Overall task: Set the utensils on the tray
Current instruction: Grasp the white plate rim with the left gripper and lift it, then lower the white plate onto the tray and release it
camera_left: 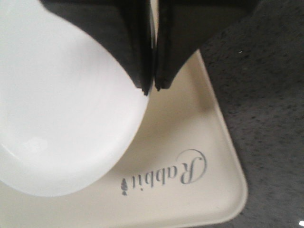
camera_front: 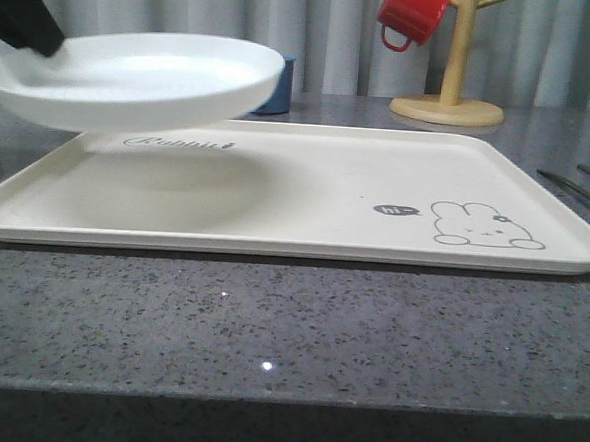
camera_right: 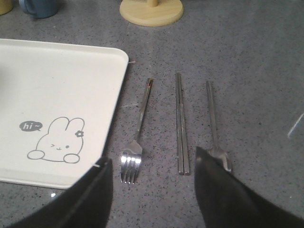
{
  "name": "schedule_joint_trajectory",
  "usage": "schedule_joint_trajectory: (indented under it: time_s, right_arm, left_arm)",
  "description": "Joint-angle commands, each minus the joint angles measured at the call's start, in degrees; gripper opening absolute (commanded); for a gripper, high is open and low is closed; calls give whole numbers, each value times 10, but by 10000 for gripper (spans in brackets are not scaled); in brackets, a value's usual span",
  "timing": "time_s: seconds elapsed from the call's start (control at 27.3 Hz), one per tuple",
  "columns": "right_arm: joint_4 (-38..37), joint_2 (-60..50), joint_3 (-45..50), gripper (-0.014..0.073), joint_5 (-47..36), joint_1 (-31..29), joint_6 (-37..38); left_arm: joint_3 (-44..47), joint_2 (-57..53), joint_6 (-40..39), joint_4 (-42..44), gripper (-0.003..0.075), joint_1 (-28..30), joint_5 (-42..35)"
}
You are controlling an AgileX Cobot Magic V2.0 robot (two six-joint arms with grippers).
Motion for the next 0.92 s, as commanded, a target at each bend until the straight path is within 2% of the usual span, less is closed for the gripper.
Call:
schedule_joint_trajectory:
  time_s: [0.0,0.18,0.26,0.37,0.44,0.62,0.73,0.81,0.88]
  right_arm:
    - [-4,8,-17,423,-45,-3,-3]
    - [-4,8,-17,423,-45,-3,-3]
    - [-4,8,-17,423,-45,-3,-3]
    - [-4,8,-17,423,-45,-3,-3]
    - [-4,8,-17,423,-45,-3,-3]
    - [-4,8,-17,423,-45,-3,-3]
    - [-4,8,-17,423,-45,-3,-3]
    - [-4,8,-17,423,-45,-3,-3]
    - [-4,8,-17,423,-45,-3,-3]
  left_arm:
    - [-17,7,1,-32,-18,-29,-30]
    - [-17,45,-1,-32,0,-46,-53]
    - [-17,51,-1,-29,79,-49,-53]
    - [-17,52,-1,-28,270,-49,-53]
    - [-17,52,-1,-28,353,-49,-52]
    - [-24,16,-1,5,368,-54,-45]
    - [-24,-36,-22,61,368,-89,-36]
    - [-24,-77,-74,147,368,-135,-34]
    - [-18,-122,-161,264,368,-194,-34]
